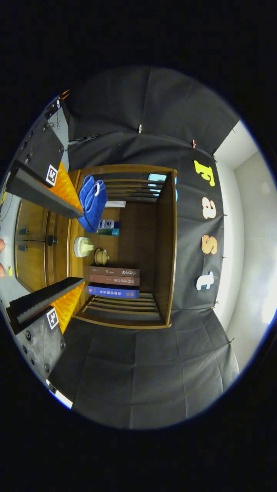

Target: Pull open the drawer, take out the items inside it, and place them on the countertop above the cabinet.

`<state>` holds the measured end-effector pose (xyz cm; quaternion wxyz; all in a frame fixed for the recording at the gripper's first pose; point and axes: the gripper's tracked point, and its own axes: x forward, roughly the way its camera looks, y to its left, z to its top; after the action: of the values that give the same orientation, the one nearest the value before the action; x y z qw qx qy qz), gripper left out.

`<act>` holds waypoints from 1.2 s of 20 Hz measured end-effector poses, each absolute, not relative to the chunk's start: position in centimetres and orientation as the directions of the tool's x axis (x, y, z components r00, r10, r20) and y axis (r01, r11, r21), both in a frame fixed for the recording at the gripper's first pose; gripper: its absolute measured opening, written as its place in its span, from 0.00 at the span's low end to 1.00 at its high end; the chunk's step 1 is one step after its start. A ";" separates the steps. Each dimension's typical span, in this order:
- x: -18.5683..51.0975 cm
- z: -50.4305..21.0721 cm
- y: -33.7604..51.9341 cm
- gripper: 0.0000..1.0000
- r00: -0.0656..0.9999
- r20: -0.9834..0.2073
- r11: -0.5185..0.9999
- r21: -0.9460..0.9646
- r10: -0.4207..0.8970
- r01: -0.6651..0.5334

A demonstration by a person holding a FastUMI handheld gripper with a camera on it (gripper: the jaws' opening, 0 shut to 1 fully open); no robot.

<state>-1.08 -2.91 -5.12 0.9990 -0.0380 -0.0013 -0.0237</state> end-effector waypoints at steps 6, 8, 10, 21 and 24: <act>-0.9 -5.5 -2.5 0.99 0.999 -0.008 0.997 -0.071 -0.042 0.042; -1.0 -5.7 -2.4 0.99 0.999 -0.011 0.997 -0.071 -0.040 0.039; -1.0 -5.5 -2.6 0.99 0.999 0.004 0.997 -0.063 -0.046 0.046; -1.3 -5.4 -2.9 0.99 0.998 0.014 0.997 -0.060 -0.054 0.055; -1.4 -5.2 -3.0 0.99 0.998 0.016 0.997 -0.056 -0.054 0.055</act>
<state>-1.39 -3.04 -5.15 0.9992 -0.0280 -0.0072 -0.0273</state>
